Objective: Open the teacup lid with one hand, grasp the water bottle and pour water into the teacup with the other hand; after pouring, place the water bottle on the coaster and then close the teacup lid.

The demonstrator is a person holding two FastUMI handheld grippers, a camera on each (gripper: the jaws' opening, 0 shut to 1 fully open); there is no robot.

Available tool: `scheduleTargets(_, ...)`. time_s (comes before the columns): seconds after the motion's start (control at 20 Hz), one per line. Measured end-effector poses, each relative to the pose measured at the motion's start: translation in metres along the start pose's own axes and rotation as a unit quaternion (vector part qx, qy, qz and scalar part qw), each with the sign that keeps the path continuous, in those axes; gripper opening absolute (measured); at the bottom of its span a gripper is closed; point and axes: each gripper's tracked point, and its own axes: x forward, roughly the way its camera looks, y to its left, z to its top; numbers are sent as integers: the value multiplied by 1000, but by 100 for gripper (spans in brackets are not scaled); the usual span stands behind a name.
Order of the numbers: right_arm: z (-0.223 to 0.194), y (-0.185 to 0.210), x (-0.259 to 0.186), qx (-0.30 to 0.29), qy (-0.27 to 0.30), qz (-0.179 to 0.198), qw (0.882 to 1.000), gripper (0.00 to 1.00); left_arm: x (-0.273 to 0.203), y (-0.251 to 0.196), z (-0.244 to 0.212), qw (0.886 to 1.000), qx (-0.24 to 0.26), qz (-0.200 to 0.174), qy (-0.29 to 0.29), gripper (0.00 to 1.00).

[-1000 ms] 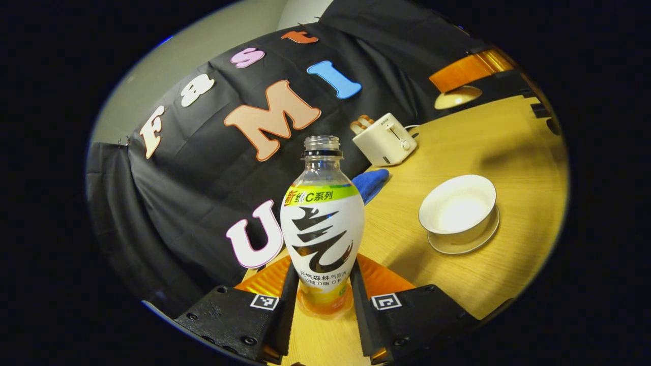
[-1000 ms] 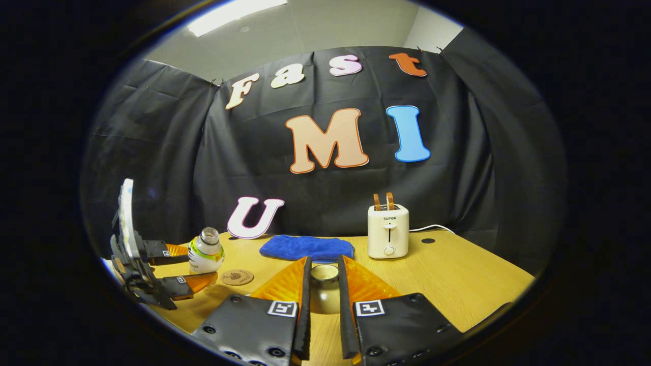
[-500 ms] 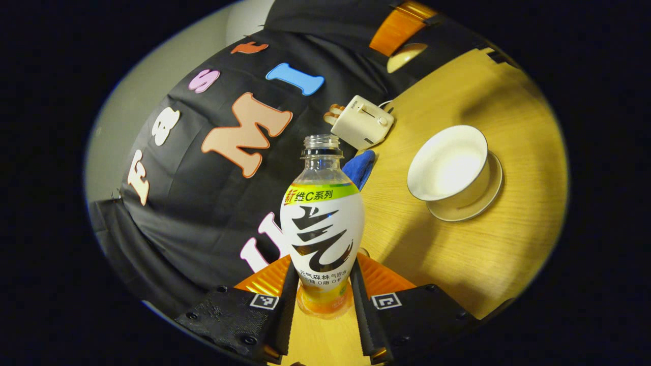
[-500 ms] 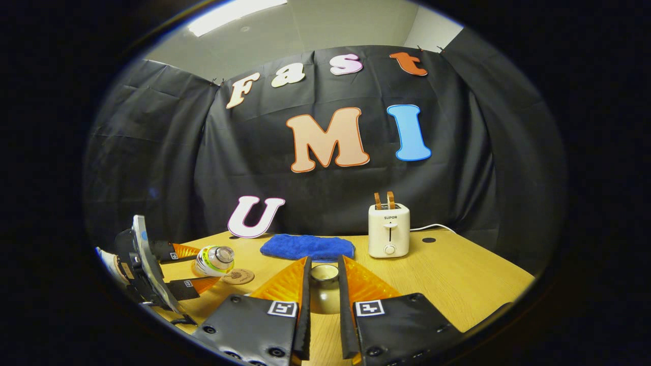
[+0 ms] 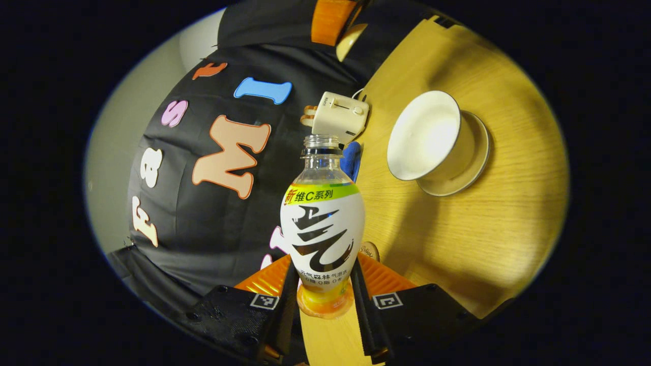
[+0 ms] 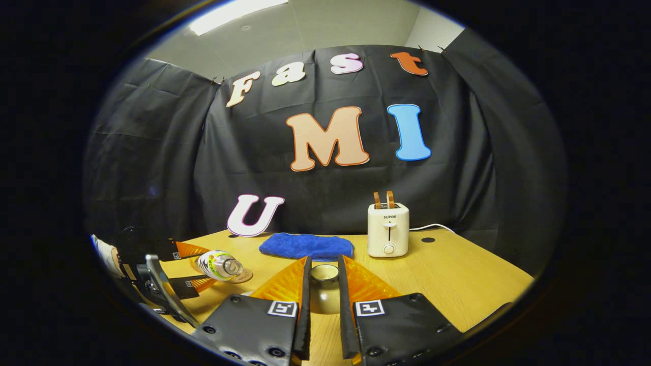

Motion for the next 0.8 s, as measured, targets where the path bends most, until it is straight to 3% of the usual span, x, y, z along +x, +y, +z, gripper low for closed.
scheduleTargets(0.8, 1, 4, -1, -1, 0, 6, 1000, 28, 1, 7, -8, 989, 145, -16, 18, 52)
